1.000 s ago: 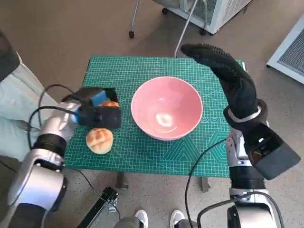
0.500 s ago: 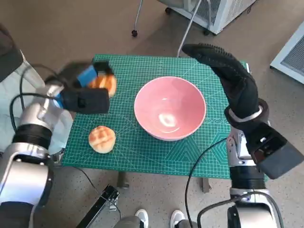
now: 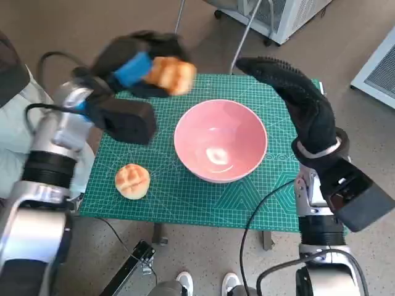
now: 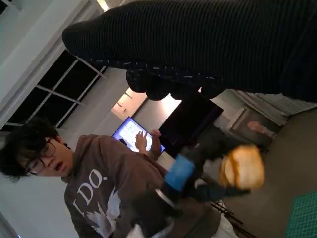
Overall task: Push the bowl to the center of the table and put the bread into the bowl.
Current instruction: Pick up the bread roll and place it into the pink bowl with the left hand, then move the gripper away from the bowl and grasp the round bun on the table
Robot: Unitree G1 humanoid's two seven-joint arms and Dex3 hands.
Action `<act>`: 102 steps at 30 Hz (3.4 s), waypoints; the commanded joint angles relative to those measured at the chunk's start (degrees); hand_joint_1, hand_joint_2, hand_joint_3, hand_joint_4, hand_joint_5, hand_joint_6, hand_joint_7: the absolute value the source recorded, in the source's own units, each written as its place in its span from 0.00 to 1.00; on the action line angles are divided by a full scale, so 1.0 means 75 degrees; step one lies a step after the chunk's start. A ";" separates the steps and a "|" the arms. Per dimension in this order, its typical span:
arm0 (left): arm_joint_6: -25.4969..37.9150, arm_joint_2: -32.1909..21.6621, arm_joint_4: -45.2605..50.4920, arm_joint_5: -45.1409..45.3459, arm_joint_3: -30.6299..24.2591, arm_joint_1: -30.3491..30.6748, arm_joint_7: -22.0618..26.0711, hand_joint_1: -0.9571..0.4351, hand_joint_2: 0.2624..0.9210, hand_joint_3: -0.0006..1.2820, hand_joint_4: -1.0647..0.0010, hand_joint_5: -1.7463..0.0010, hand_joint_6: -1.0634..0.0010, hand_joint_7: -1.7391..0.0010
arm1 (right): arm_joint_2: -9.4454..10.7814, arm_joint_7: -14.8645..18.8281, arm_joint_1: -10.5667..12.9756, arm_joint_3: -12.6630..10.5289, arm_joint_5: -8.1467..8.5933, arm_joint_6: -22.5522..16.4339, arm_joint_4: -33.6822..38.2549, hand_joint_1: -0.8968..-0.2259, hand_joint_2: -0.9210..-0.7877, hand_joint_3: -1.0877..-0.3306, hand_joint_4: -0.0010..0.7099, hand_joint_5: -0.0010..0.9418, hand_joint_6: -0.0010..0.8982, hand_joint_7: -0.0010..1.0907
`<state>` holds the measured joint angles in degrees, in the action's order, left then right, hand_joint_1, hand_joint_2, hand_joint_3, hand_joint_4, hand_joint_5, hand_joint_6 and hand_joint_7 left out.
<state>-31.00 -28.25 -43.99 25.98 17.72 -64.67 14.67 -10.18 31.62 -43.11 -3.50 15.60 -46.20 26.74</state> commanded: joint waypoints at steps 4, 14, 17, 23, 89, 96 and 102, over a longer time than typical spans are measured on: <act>-0.0234 0.0587 0.0361 -0.0228 0.0194 0.0375 0.0503 0.69 1.00 0.11 0.46 0.29 0.46 0.28 | -0.0009 0.0055 0.0065 0.0045 -0.0047 0.0052 0.0007 0.31 0.00 0.33 0.35 0.02 0.00 0.70; 0.0155 0.1032 0.0628 0.0241 0.0630 0.0576 0.0710 0.69 1.00 0.12 0.49 0.24 0.46 0.30 | -0.0052 0.0169 0.0094 0.0024 0.0058 0.0051 0.0017 0.29 0.00 0.33 0.35 0.02 0.00 0.69; 0.0226 0.1119 0.0445 0.0323 0.0709 0.0564 0.0732 0.69 1.00 0.13 0.50 0.23 0.46 0.30 | -0.0054 0.0209 0.0112 0.0016 0.0096 0.0063 0.0004 0.29 0.00 0.33 0.35 0.02 0.00 0.69; 0.0400 0.1293 -0.0003 0.0440 0.0831 0.0499 0.0736 0.69 1.00 0.13 0.51 0.23 0.45 0.30 | -0.0046 0.0283 0.0115 -0.0005 0.0181 0.0083 0.0030 0.28 0.00 0.34 0.35 0.02 0.00 0.69; 0.4153 -0.3422 0.7948 -0.2378 -0.3194 0.6035 0.4966 0.61 0.86 0.00 0.72 1.00 0.63 0.92 | 0.0241 0.0362 0.0173 -0.0044 0.0463 0.0343 -0.0200 0.29 0.00 0.37 0.34 0.04 0.00 0.71; 0.4056 -0.3535 0.7973 -0.2150 -0.2958 0.6473 0.4891 0.62 0.86 0.00 0.73 1.00 0.64 0.94 | 0.0210 0.0418 0.0151 -0.0059 0.0466 0.0368 -0.0171 0.31 0.00 0.37 0.34 0.04 0.00 0.71; 0.3898 -0.3411 0.7736 -0.2022 -0.2645 0.6533 0.4791 0.62 0.86 0.00 0.74 1.00 0.63 0.95 | 0.0206 0.0448 0.0148 -0.0076 0.0465 0.0345 -0.0158 0.31 0.00 0.37 0.33 0.05 0.00 0.71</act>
<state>-0.92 -53.91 14.67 10.24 -3.54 -16.27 51.19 -8.52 34.27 -42.71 -3.87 18.60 -44.10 24.91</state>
